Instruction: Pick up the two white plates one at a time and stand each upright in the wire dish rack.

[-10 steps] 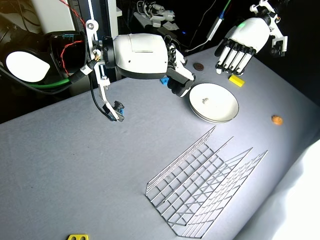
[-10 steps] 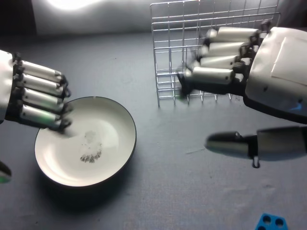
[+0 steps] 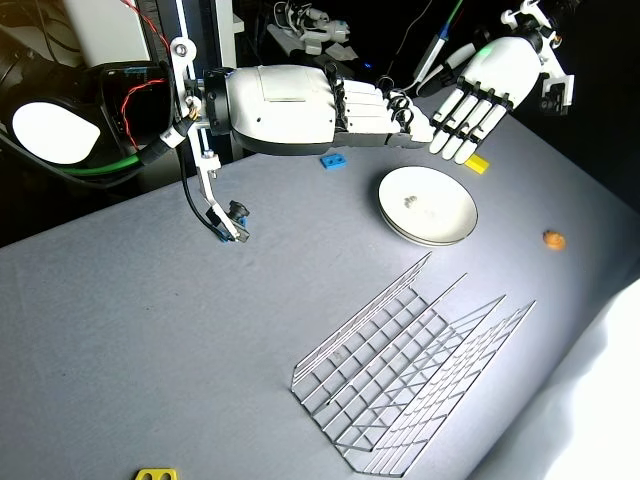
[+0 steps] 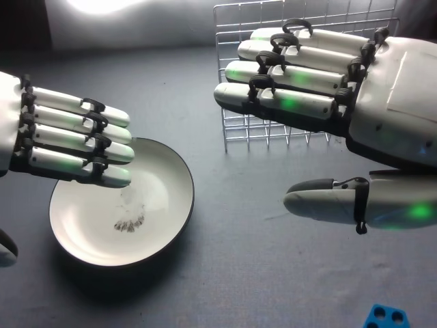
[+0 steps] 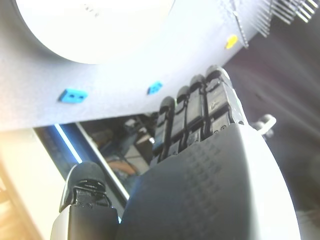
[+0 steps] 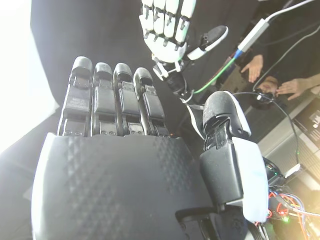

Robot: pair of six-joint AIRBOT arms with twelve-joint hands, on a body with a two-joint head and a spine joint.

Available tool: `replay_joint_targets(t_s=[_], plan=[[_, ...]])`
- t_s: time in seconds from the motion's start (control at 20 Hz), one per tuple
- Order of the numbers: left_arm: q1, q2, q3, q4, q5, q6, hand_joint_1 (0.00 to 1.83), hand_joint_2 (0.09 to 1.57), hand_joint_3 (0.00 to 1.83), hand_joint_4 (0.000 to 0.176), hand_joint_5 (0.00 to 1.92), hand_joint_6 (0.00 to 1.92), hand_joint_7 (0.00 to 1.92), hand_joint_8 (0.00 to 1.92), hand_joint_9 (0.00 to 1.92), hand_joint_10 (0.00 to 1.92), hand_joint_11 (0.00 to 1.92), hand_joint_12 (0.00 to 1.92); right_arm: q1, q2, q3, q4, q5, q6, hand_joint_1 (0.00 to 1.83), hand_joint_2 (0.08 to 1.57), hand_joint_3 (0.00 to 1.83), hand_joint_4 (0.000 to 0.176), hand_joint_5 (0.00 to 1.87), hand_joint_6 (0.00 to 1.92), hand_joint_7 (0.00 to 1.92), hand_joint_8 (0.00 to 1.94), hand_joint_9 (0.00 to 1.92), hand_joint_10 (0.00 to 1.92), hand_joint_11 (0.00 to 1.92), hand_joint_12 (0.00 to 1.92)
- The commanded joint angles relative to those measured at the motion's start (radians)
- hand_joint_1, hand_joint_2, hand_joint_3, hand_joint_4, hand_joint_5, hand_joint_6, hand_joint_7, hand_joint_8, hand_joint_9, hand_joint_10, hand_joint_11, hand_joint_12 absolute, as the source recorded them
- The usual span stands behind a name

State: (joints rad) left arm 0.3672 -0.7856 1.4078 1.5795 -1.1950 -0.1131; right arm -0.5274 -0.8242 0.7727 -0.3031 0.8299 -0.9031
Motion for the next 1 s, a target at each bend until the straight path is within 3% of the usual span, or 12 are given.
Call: replay_joint_targets(t_s=[0.0, 0.15, 0.2, 0.4, 0.5, 0.65, 0.85, 0.95], plan=[[-0.001, 0.005, 0.005, -0.075, -0.033, -0.006, 0.0, 1.16, 0.02, 0.0, 0.13, 0.01, 0.08, 0.01, 0.02, 0.0, 0.01, 0.0, 0.007, 0.002, -0.005, 0.018, 0.125, -0.002, 0.0, 1.29, 0.0, 0.0, 0.11, 0.0, 0.08, 0.0, 0.03, 0.0, 0.0, 0.15], [0.005, 0.003, 0.008, -0.064, -0.033, -0.004, 0.0, 1.15, 0.01, 0.0, 0.07, 0.0, 0.03, 0.0, 0.0, 0.0, 0.0, 0.0, 0.005, 0.002, -0.005, 0.015, 0.125, -0.003, 0.0, 1.29, 0.0, 0.0, 0.1, 0.0, 0.06, 0.0, 0.02, 0.0, 0.0, 0.14], [0.003, 0.001, 0.01, -0.053, -0.033, 0.001, 0.0, 1.15, 0.01, 0.0, 0.07, 0.0, 0.03, 0.0, 0.0, 0.0, 0.0, 0.0, 0.005, 0.002, -0.005, 0.013, 0.125, -0.003, 0.1, 1.3, 0.0, 0.0, 0.08, 0.0, 0.04, 0.0, 0.03, 0.0, 0.0, 0.23], [0.012, -0.006, 0.04, -0.034, -0.015, 0.007, 0.0, 1.15, 0.0, 0.0, 0.05, 0.0, 0.01, 0.0, 0.0, 0.0, 0.0, 0.0, 0.004, 0.002, -0.005, 0.011, 0.125, -0.005, 0.69, 1.25, 0.0, 0.0, 0.0, 0.0, 0.0, 0.0, 0.0, 0.0, 0.0, 0.0], [0.033, -0.013, 0.067, -0.035, -0.003, 0.016, 0.0, 1.15, 0.0, 0.0, 0.09, 0.02, 0.04, 0.01, 0.0, 0.0, 0.0, 0.0, 0.004, 0.001, -0.005, 0.009, 0.125, -0.008, 1.03, 1.1, 0.0, 0.0, 0.0, 0.0, 0.0, 0.0, 0.0, 0.0, 0.0, 0.0], [0.107, -0.03, 0.088, -0.052, 0.014, 0.04, 0.0, 1.15, 0.0, 0.0, 0.08, 0.01, 0.04, 0.01, 0.0, 0.0, 0.0, 0.0, 0.004, 0.001, -0.005, 0.008, 0.125, -0.009, 1.11, 1.05, 0.0, 0.0, 0.0, 0.0, 0.0, 0.0, 0.0, 0.0, 0.0, 0.0], [0.218, -0.059, 0.104, -0.103, 0.039, 0.066, 0.0, 1.15, 0.01, 0.0, 0.08, 0.01, 0.05, 0.01, 0.01, 0.0, 0.0, 0.0, 0.004, 0.002, -0.005, 0.008, 0.125, -0.012, 1.09, 1.04, 0.0, 0.0, 0.01, 0.0, 0.0, 0.0, 0.0, 0.0, 0.0, 0.0], [0.262, -0.073, 0.109, -0.121, 0.05, 0.081, 0.0, 1.15, 0.0, 0.0, 0.08, 0.01, 0.04, 0.01, 0.0, 0.0, 0.0, 0.0, 0.004, 0.002, -0.005, 0.008, 0.126, -0.014, 1.04, 0.94, 0.0, 0.0, 0.0, 0.0, 0.0, 0.0, 0.0, 0.0, 0.01, 0.0]])
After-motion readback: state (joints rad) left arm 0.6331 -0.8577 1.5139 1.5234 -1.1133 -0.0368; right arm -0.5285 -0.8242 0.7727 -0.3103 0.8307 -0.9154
